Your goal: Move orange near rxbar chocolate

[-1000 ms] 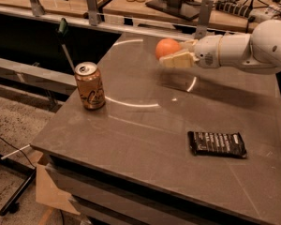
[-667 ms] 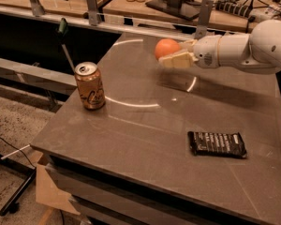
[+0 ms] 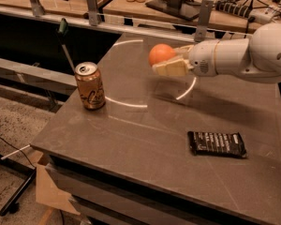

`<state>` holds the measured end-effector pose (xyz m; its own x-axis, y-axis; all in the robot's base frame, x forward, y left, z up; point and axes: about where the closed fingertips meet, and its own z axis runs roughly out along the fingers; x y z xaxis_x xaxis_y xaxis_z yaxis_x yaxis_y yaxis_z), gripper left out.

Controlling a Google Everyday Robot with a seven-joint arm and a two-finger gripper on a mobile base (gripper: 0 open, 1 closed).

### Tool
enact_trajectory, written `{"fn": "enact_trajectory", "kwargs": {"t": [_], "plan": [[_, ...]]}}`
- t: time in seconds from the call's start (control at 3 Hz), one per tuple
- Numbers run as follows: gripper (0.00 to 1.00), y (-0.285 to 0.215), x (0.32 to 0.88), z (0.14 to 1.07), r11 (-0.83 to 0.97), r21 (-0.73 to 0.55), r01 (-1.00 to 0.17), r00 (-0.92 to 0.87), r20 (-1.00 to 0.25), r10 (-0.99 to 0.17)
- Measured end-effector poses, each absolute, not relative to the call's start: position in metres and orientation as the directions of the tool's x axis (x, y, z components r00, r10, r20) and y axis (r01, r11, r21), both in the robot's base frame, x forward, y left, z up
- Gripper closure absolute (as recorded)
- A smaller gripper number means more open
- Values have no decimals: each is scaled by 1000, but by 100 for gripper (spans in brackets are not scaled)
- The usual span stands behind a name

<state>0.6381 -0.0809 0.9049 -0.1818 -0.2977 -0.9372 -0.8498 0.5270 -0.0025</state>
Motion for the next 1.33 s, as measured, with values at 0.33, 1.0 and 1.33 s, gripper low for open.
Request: {"fn": "enact_trajectory", "kwargs": {"t": [0.33, 1.0, 1.33], "plan": [[100, -51, 599, 901, 563, -20, -826, -191, -930, -313], [85, 2, 549, 862, 493, 73, -867, -246, -922, -297], [61, 19, 536, 848, 443, 127, -888, -276, -916, -291]]}}
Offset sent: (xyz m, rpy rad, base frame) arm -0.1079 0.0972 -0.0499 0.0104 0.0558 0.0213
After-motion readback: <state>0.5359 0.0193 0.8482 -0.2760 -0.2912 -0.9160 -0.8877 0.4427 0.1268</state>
